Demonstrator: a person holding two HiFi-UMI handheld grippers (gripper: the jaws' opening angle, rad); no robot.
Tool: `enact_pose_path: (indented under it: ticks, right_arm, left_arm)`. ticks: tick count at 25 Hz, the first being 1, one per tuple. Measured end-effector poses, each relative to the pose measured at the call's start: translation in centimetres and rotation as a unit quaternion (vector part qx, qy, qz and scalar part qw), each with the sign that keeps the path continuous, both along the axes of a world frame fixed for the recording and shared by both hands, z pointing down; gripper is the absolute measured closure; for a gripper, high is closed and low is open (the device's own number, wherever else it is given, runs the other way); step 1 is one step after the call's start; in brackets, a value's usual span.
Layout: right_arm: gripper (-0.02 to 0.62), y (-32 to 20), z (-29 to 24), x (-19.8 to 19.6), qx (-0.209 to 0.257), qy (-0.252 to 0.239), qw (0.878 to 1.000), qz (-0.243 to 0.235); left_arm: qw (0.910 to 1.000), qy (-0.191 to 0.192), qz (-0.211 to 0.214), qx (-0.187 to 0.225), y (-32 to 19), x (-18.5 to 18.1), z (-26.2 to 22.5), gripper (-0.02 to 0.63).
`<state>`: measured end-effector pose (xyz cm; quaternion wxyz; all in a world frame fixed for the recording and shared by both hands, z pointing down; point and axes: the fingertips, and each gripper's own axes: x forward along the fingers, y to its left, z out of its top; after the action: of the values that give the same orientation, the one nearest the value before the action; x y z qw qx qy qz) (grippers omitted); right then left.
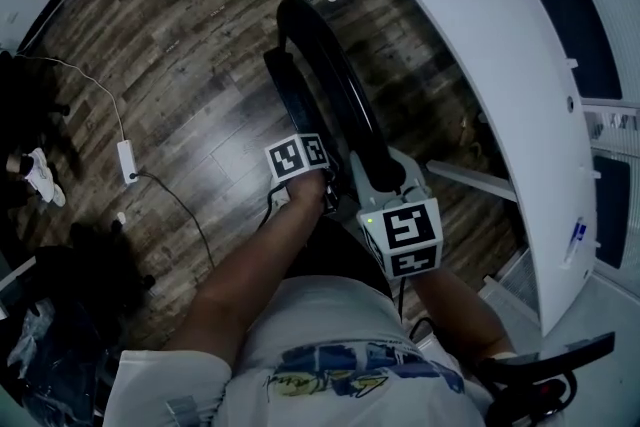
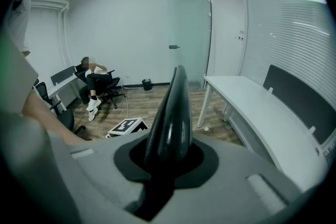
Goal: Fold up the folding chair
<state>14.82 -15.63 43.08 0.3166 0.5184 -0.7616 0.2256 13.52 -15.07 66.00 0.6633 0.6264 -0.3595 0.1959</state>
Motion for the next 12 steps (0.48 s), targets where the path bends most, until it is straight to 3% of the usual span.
enact_pose_path:
  ticks: [12]
  right_arm:
    - [0.539, -1.5, -3.0, -3.0, 0.017, -0.001, 0.999, -0.027]
  left_arm:
    - [0.9991, -0.029, -0.017, -0.026, -1.7, -0.9, -2.3, 0.480]
